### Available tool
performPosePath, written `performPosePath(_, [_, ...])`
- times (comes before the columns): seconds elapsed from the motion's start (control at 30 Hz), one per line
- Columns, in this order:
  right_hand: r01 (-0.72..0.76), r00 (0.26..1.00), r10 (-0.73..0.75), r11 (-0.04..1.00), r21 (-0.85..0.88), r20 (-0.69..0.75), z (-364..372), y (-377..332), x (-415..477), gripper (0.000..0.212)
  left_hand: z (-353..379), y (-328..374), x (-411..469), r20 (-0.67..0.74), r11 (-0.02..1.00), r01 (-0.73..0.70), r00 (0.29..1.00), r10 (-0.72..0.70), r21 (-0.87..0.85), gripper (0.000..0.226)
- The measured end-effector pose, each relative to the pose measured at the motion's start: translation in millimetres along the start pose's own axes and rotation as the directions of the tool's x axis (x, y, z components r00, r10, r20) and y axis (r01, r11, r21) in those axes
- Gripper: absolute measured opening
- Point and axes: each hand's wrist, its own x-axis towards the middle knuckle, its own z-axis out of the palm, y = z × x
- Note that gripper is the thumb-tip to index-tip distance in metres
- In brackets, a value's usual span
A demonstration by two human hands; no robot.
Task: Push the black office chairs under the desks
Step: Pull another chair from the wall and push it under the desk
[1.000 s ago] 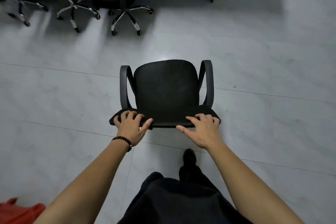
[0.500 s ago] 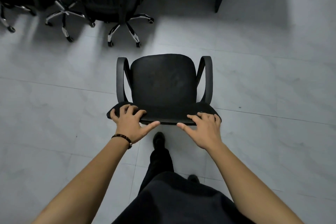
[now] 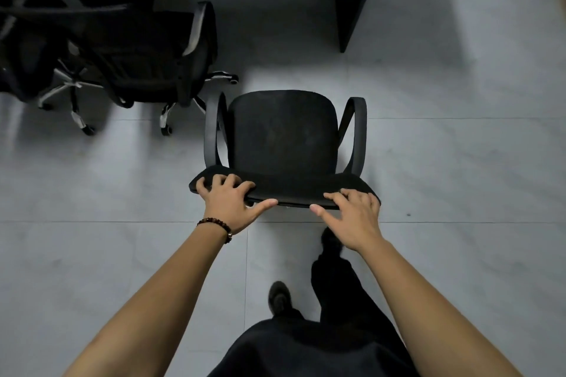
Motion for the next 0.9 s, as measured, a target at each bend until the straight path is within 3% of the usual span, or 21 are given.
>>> performPosePath(0.23, [0.033, 0.996, -0.039, 0.996, -0.077, -0.081, -74, 5, 126, 0.082, -49, 32, 132, -0.007, 1.0, 0.018, 1.0, -0.018, -0.006, 0.093])
performPosePath(0.53, [0.018, 1.0, -0.02, 0.996, -0.09, -0.019, -171, 37, 289, 0.079, -122, 96, 296, 0.018, 1.0, 0.018, 1.0, -0.018, -0.018, 0.095])
performPosePath(0.9, [0.042, 0.998, -0.046, 0.995, -0.089, -0.04, -214, 47, 355, 0.078, -147, 121, 358, 0.013, 1.0, 0.006, 1.0, -0.006, -0.02, 0.089])
